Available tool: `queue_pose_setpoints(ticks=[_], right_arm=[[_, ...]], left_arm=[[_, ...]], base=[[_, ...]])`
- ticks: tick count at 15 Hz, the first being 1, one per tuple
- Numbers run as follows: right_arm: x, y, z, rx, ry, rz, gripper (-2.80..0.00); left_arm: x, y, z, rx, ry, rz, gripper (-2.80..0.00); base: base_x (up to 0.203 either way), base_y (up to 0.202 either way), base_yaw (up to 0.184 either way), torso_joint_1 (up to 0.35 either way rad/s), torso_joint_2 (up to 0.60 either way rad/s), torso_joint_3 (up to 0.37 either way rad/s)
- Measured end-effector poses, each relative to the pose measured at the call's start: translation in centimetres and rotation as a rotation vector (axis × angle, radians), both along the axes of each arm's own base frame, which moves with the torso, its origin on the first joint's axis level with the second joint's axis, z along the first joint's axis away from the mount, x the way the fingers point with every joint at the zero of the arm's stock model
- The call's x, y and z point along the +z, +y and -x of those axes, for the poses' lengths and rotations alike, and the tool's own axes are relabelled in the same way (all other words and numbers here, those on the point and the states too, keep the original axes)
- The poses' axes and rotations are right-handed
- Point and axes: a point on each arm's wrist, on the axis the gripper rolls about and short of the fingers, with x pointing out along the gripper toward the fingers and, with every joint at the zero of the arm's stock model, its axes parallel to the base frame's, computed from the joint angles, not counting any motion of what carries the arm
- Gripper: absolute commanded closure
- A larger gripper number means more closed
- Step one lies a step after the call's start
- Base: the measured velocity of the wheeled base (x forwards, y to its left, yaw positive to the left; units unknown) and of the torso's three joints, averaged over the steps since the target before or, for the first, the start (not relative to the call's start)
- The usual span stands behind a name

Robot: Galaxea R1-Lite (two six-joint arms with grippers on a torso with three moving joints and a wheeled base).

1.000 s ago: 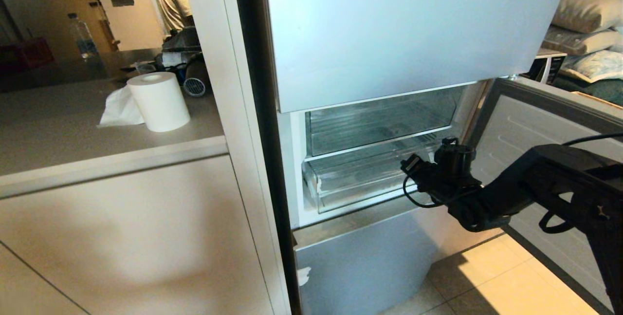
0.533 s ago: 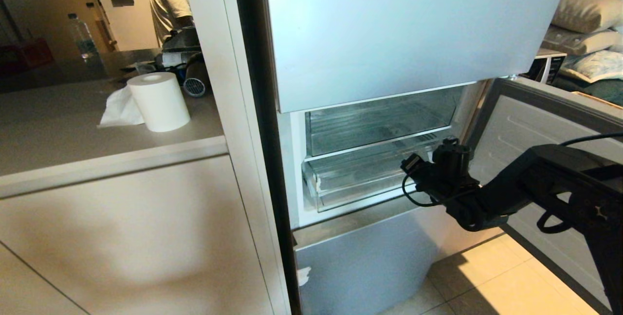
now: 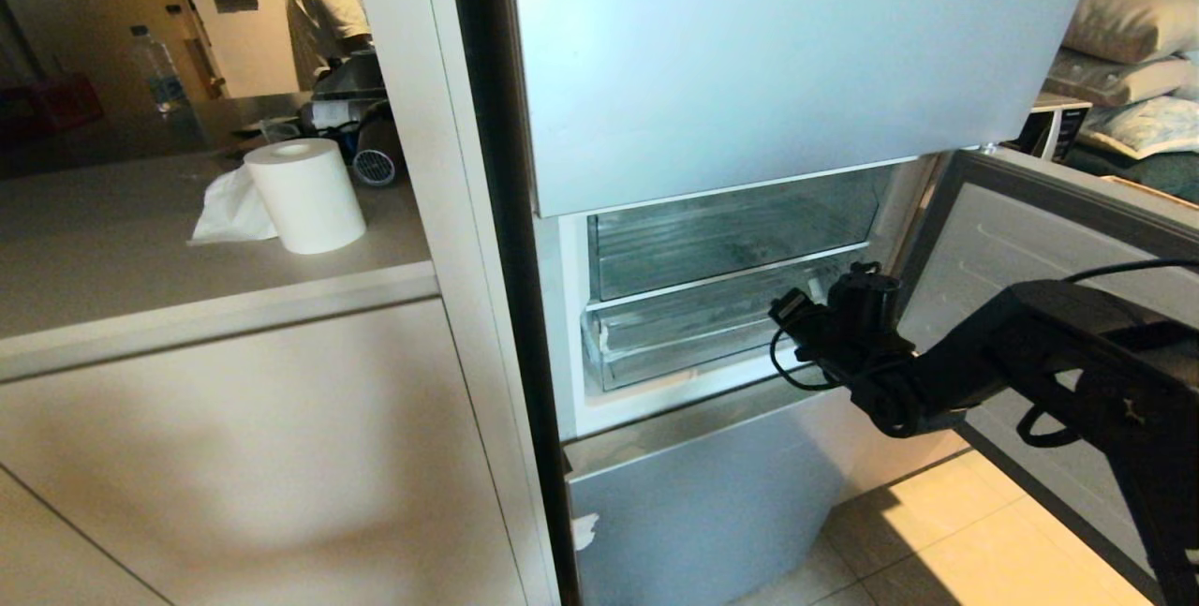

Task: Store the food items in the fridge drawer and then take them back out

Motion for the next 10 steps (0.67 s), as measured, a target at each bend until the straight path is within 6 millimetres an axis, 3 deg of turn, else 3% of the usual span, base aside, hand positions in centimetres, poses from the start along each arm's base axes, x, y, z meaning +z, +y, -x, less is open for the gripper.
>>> queue_pose_setpoints(ticks=[3, 5, 7, 10], right_arm=[[2.2, -0.9, 3.6, 0.008, 0.047, 0.034, 0.00], [4.4, -1.8, 7.8, 0.028, 0.094, 0.112, 0.00], [7.3, -2.9, 13.2, 0.062, 0.095, 0.196, 0.00], [11.7, -5.5, 23.9, 0.090, 0.013, 0.337, 0.00]], left_arm=[[0.0, 0.0, 0.0, 0.000, 0.000, 0.000, 0.00], [0.0, 0.0, 0.0, 0.000, 0.000, 0.000, 0.00], [0.0, 0.0, 0.0, 0.000, 0.000, 0.000, 0.00], [0.0, 0.0, 0.0, 0.000, 0.000, 0.000, 0.00]], base=[[0.000, 0.000, 0.000, 0.000, 0.00, 0.000], [0.000, 0.000, 0.000, 0.000, 0.00, 0.000], [0.000, 0.000, 0.000, 0.000, 0.00, 0.000], [0.000, 0.000, 0.000, 0.000, 0.00, 0.000]])
